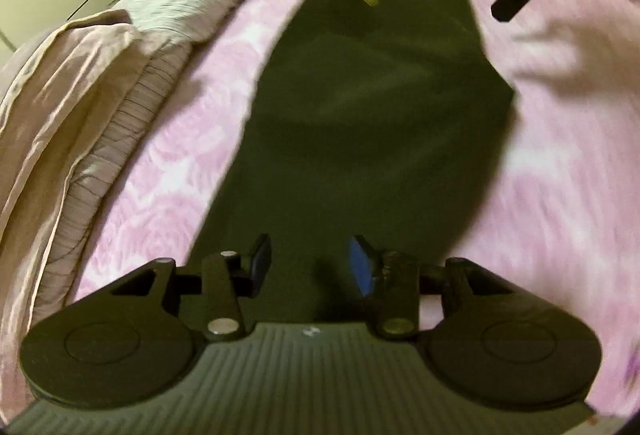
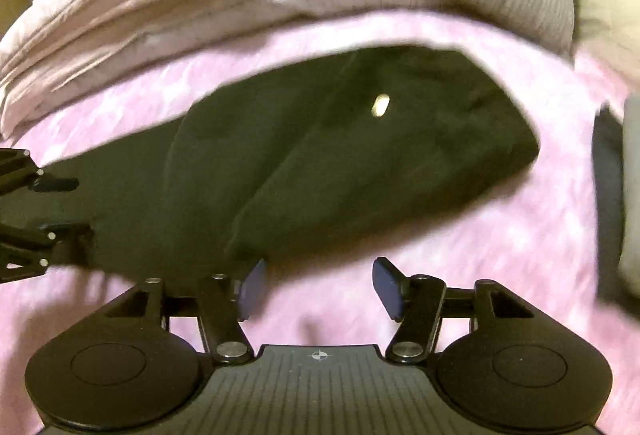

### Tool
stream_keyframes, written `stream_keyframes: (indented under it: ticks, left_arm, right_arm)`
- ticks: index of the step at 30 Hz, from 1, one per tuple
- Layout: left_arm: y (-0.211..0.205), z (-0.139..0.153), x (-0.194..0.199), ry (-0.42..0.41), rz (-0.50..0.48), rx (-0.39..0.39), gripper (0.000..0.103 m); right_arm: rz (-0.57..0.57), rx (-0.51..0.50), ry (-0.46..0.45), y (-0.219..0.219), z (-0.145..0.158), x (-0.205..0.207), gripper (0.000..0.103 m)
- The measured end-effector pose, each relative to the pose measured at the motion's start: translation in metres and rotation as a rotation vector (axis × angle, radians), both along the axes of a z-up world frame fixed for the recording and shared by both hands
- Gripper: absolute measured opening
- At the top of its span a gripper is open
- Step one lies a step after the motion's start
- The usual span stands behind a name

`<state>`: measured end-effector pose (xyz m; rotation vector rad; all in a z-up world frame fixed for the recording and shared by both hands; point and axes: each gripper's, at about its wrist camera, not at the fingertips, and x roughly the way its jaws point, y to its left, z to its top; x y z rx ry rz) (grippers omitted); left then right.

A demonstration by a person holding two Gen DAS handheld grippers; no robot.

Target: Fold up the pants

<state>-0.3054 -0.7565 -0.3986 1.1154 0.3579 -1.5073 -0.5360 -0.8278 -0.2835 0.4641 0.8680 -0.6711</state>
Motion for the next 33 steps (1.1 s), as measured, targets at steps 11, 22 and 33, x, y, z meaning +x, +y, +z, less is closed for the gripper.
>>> stream_keyframes:
  ticks: [11,22,33]
  left_arm:
    - [-0.134,-0.008,0.055,0.258,0.238,-0.029,0.045]
    - [-0.166,-0.036,0.069,0.378,0.282,0.109,0.006]
    - [-0.190,-0.046,0.092,0.312,0.360,0.088,0.005]
  right_arm:
    - [0.165,-0.174,0.049,-0.193,0.007,0.043,0.061]
    - [0.148,0.123,-0.052,-0.293,-0.024,0.043,0.010]
    - [0.096,0.010,-0.039,-0.296,-0.032,0.036,0.022]
